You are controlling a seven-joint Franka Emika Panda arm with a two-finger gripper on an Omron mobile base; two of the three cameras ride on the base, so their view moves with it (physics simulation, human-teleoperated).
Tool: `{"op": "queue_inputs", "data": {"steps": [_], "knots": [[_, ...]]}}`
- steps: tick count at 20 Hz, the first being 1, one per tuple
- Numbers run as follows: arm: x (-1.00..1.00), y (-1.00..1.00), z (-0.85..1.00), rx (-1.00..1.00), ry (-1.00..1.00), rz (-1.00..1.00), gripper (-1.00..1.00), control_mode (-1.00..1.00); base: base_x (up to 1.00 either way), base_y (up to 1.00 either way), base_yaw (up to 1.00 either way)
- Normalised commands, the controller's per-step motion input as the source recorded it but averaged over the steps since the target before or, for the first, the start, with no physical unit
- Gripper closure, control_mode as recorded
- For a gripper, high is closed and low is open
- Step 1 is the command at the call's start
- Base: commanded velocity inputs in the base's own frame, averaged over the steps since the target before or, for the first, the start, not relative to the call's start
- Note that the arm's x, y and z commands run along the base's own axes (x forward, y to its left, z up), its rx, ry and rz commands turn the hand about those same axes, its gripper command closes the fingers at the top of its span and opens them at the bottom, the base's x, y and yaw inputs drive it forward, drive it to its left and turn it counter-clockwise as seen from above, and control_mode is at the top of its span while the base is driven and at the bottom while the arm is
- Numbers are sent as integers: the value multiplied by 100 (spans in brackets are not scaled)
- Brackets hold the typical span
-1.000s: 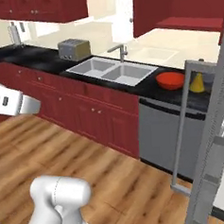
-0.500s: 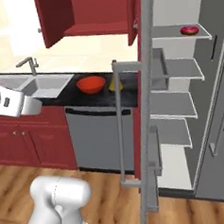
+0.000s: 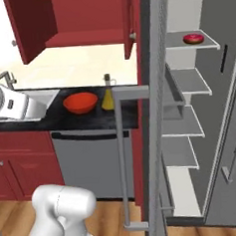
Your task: Retrieve the bottle and the shaker from the cabinet and place them next to the mixing bowl on the counter. Then add garlic from the fridge to the mixing bowl.
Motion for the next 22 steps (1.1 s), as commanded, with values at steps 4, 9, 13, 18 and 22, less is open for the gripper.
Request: {"op": "queue_inputs", "data": {"steps": [4, 9, 13, 18, 22], "knots": [[0, 0, 0, 0, 0, 0, 100, 100, -11, 54, -2], [0, 0, 0, 0, 0, 0, 100, 100, 24, 19, -30], [0, 0, 0, 0, 0, 0, 100, 100, 51, 27, -55], [0, 0, 0, 0, 0, 0, 100, 100, 14, 86, -48], [0, 0, 0, 0, 0, 0, 100, 100, 33, 68, -36]]}}
